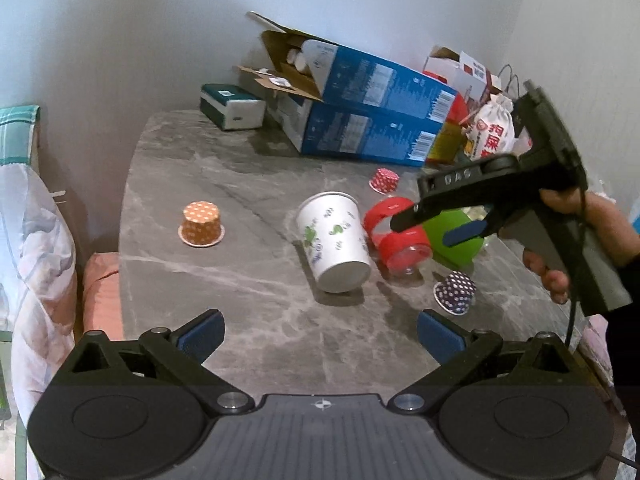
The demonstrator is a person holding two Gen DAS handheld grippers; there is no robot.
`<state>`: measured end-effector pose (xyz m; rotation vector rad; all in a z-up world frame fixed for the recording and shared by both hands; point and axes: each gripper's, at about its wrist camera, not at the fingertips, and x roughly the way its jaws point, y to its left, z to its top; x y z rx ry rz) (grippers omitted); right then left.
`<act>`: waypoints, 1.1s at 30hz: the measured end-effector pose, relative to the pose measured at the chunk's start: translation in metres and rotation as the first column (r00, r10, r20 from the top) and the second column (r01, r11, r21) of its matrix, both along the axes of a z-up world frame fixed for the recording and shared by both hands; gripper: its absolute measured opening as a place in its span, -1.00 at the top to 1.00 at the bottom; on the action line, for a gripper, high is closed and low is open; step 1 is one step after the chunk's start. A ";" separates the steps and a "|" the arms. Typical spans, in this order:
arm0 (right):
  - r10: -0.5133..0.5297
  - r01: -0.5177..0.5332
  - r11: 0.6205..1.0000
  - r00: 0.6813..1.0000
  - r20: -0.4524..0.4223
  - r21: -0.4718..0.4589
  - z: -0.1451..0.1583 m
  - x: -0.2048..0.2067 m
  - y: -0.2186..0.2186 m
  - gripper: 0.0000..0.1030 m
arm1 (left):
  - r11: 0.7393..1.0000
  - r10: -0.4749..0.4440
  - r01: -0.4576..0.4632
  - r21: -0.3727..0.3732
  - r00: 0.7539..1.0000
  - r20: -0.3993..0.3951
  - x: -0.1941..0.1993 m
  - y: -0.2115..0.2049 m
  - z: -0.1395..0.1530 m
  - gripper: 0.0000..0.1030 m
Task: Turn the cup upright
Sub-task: 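Reach the right gripper to the red-banded clear cup and close on it, then lift the red-banded cup with the right gripper toward the left gripper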
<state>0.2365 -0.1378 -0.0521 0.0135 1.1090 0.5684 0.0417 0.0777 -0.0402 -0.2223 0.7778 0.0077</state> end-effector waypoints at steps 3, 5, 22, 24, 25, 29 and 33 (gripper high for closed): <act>0.018 -0.018 1.000 1.000 -0.025 -0.013 -0.007 0.003 0.006 -0.65 | 1.000 0.019 -0.019 -0.023 1.000 0.004 0.000 0.010 -0.002 -1.00; 0.024 -0.025 0.999 0.999 -0.030 -0.030 -0.010 0.005 0.009 -0.62 | 0.999 0.021 -0.021 -0.033 1.000 0.009 0.000 0.013 -0.004 -1.00; 0.010 -0.007 0.998 0.999 0.045 -0.060 0.003 -0.010 0.007 -0.10 | 0.996 0.027 -0.024 -0.086 0.999 0.041 -0.016 0.023 -0.007 -1.00; -0.002 0.003 1.000 0.998 0.070 -0.013 0.020 -0.031 -0.008 -0.10 | 0.995 0.025 -0.020 -0.094 0.998 0.049 -0.019 0.024 -0.005 -1.00; -0.002 0.001 1.000 0.997 0.080 0.014 0.027 -0.043 -0.016 -0.10 | 0.995 0.024 -0.019 -0.097 0.998 0.052 -0.021 0.023 -0.003 -1.00; -0.009 0.005 0.999 0.993 0.121 0.036 0.049 -0.108 -0.039 -0.10 | 0.989 0.011 -0.002 -0.145 0.998 0.064 -0.031 0.027 0.005 -1.00; -0.019 0.016 0.999 0.996 0.086 0.039 0.044 -0.158 -0.050 -0.10 | 0.993 -0.018 0.023 -0.117 0.999 0.048 -0.039 0.019 0.008 -1.00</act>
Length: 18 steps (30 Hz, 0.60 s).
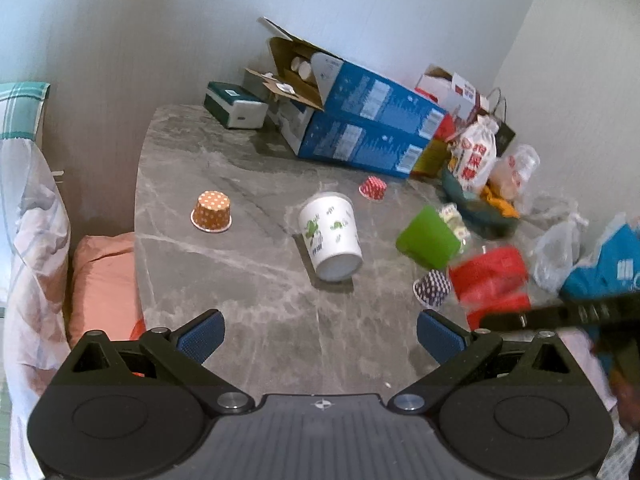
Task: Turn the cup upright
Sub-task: 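Lift the red-banded cup with the right gripper toward the left gripper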
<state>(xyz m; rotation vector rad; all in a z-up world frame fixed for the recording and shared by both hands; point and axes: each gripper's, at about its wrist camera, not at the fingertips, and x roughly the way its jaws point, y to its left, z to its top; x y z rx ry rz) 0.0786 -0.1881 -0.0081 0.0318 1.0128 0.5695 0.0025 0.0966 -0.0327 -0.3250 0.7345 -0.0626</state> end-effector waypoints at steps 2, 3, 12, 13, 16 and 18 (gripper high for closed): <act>0.004 -0.003 1.000 0.999 -0.046 0.015 -0.012 -0.012 -0.001 -0.10 | 1.000 -0.023 0.023 0.004 1.000 -0.018 -0.001 -0.007 -0.003 -1.00; 0.006 -0.004 1.000 0.998 -0.067 0.028 -0.019 -0.015 0.000 -0.10 | 0.999 -0.035 0.035 0.000 0.999 -0.026 -0.001 -0.010 -0.004 -1.00; 0.024 0.001 0.994 0.975 -0.221 0.112 -0.060 -0.024 0.013 -0.10 | 0.998 -0.062 0.060 -0.027 0.996 -0.064 -0.005 -0.021 -0.012 -1.00; 0.025 0.002 0.993 0.974 -0.224 0.118 -0.061 -0.026 0.014 -0.10 | 0.998 -0.061 0.059 -0.025 0.996 -0.069 -0.004 -0.022 -0.013 -1.00; 0.023 0.001 0.994 0.977 -0.211 0.112 -0.064 -0.031 0.015 -0.10 | 0.997 -0.068 0.064 -0.045 0.994 -0.087 0.002 -0.026 -0.018 -1.00; 0.024 -0.003 0.995 0.978 -0.208 0.100 -0.068 -0.035 0.016 -0.10 | 0.994 -0.080 0.071 -0.081 0.990 -0.116 0.008 -0.029 -0.024 -0.99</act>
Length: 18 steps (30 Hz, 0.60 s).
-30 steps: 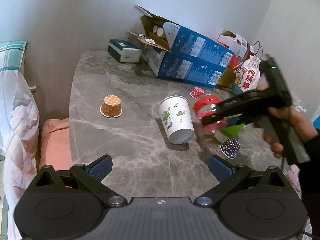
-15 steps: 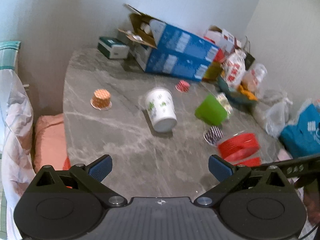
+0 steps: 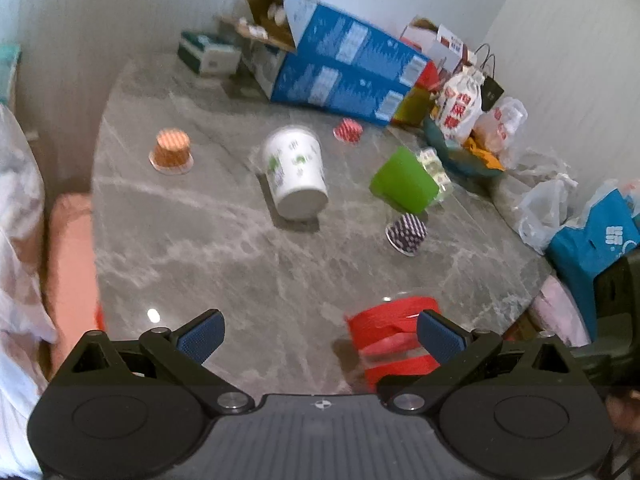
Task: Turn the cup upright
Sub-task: 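Lift the red-banded cup with the right gripper toward the left gripper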
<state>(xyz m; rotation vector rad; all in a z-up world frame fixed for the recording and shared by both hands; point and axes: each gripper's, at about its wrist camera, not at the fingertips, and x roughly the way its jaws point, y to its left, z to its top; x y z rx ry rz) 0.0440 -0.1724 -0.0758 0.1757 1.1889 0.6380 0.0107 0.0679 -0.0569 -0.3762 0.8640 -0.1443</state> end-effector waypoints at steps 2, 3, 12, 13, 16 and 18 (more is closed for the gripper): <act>0.004 -0.004 1.000 1.000 0.009 -0.014 -0.003 -0.001 0.002 -0.10 | 0.999 -0.002 0.001 -0.033 1.000 -0.027 0.006 -0.003 -0.006 -0.99; 0.001 -0.001 1.000 1.000 0.015 -0.019 -0.004 -0.002 0.002 -0.10 | 0.999 0.001 -0.003 -0.046 0.999 -0.040 0.008 -0.004 -0.009 -0.99; -0.001 0.001 1.000 1.000 0.017 -0.011 -0.008 -0.002 0.002 -0.10 | 0.991 -0.065 0.051 -0.123 0.991 -0.115 0.034 -0.028 -0.022 -0.89; -0.001 0.001 1.000 1.000 0.016 -0.009 -0.009 -0.002 0.001 -0.10 | 0.989 -0.072 0.055 -0.134 0.989 -0.126 0.038 -0.030 -0.023 -0.86; -0.003 0.003 1.000 1.000 0.014 -0.002 -0.009 -0.002 0.000 -0.10 | 0.986 -0.083 0.059 -0.158 0.985 -0.153 0.046 -0.035 -0.027 -0.83; -0.005 0.005 1.000 1.000 0.011 0.003 -0.009 -0.002 -0.001 -0.10 | 0.985 -0.088 0.060 -0.162 0.981 -0.171 0.050 -0.037 -0.030 -0.81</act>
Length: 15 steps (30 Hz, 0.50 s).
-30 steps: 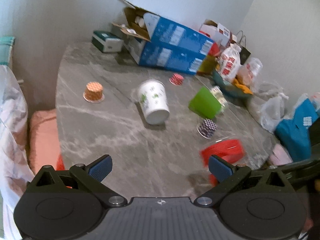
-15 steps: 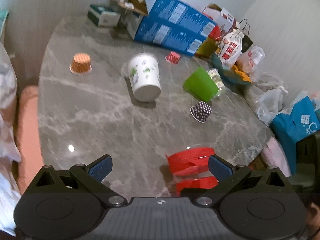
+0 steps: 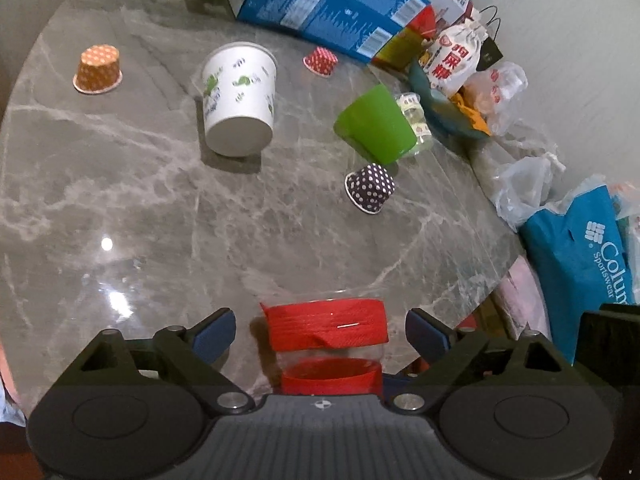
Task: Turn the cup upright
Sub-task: 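Lift the red-banded cup with the right gripper toward the left gripper, then close the left gripper on the cup while the right gripper releases it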
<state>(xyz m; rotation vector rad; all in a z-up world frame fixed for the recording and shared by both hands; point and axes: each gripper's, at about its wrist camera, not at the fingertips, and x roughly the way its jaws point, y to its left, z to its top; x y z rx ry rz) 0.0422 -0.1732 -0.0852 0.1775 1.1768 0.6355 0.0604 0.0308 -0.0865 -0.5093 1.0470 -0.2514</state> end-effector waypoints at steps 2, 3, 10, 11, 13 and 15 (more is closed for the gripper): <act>0.000 0.000 1.000 1.000 -0.001 0.002 0.000 0.000 0.000 -0.10 | 1.000 0.004 -0.004 0.005 1.000 -0.017 0.003 -0.002 -0.003 -0.75; 0.001 -0.001 1.000 1.000 0.000 0.002 0.000 0.000 0.001 -0.10 | 1.000 0.004 -0.004 0.003 1.000 -0.024 0.005 -0.002 -0.005 -0.75; 0.002 -0.002 1.000 1.000 -0.004 0.012 -0.001 0.000 -0.001 -0.10 | 1.000 -0.005 0.004 -0.020 0.998 -0.058 0.012 -0.006 -0.012 -0.69; 0.001 -0.001 1.000 1.000 -0.004 0.014 -0.001 0.000 -0.001 -0.10 | 1.000 -0.007 0.006 -0.020 0.998 -0.062 0.013 -0.007 -0.013 -0.67; 0.001 -0.001 1.000 1.000 -0.006 0.018 -0.001 0.000 -0.001 -0.10 | 1.000 -0.006 0.005 -0.017 0.998 -0.064 0.014 -0.008 -0.014 -0.65; 0.002 -0.001 1.000 1.000 -0.008 0.021 -0.001 0.000 -0.002 -0.10 | 1.000 -0.008 0.007 -0.010 0.998 -0.064 0.015 -0.010 -0.015 -0.65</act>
